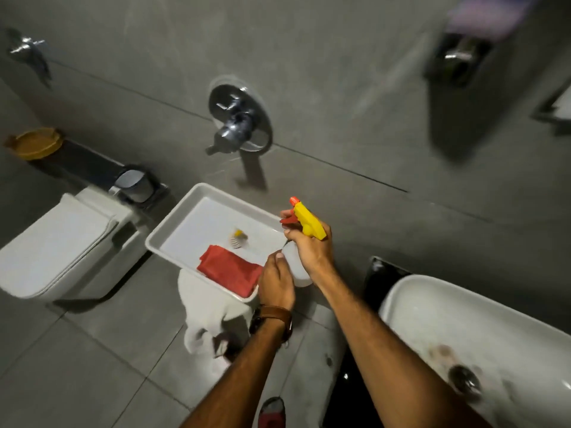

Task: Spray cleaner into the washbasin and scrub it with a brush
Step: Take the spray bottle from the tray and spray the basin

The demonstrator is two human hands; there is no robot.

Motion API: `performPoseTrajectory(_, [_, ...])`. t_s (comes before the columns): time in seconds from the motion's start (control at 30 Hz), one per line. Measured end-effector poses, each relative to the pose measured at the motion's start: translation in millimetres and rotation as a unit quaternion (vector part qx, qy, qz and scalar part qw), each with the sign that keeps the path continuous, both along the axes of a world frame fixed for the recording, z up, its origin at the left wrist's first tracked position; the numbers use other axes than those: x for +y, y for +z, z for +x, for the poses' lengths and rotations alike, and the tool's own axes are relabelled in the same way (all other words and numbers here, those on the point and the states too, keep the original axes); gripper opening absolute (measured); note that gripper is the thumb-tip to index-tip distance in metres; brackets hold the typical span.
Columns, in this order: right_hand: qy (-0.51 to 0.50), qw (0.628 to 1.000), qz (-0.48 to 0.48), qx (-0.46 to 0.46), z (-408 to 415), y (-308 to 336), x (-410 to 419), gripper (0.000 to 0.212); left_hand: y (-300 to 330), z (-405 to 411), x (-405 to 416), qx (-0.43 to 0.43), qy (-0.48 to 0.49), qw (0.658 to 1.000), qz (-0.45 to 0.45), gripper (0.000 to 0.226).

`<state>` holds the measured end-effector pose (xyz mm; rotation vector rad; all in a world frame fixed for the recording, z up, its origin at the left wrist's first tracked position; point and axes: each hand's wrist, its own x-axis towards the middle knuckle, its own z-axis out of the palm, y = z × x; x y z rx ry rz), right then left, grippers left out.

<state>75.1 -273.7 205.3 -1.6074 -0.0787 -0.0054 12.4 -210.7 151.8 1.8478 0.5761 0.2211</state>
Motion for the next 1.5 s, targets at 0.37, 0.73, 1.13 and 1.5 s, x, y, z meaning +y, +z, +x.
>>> performPoseTrajectory(0.37, [-0.135,0.989,-0.059,0.002,-124,40,-192,0.068,34,-98,-177,0.018,-0.138,0.99,-0.029,0.043])
performPoseTrajectory(0.73, [-0.195,0.961,-0.109,0.16,-251,48,-340,0.063,-12,-140,-223,-0.05,-0.303,0.913,0.27,0.046])
performPoseTrajectory(1.13, [-0.166,0.893,-0.12,0.4,-345,2,-352,0.043,-63,-134,-189,0.037,-0.291,0.928,0.229,0.058])
performPoseTrajectory(1.5, [-0.193,0.896,-0.14,0.376,-250,-4,-323,0.052,-67,-136,-188,0.003,-0.275,0.94,0.199,0.064])
